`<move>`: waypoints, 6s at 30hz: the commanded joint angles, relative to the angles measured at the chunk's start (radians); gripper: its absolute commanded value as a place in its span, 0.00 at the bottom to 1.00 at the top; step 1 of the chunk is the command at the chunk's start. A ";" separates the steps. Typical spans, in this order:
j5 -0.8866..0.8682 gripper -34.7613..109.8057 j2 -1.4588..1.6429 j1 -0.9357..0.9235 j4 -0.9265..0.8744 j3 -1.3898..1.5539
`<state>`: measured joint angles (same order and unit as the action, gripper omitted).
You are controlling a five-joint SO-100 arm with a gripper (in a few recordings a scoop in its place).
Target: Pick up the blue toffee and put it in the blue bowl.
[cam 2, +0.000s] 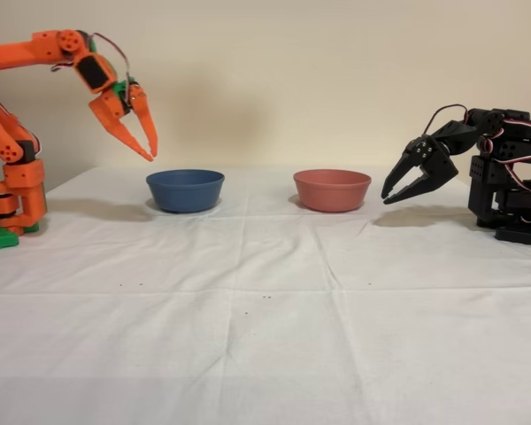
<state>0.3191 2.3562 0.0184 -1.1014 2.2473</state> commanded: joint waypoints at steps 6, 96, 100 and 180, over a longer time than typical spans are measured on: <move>-0.067 0.24 0.345 -0.078 0.149 0.282; -0.230 0.24 0.910 0.021 0.020 0.879; -0.230 0.24 0.910 0.021 0.020 0.879; -0.230 0.24 0.910 0.021 0.020 0.879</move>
<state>0.0905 3.2628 0.0353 -1.0615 3.1416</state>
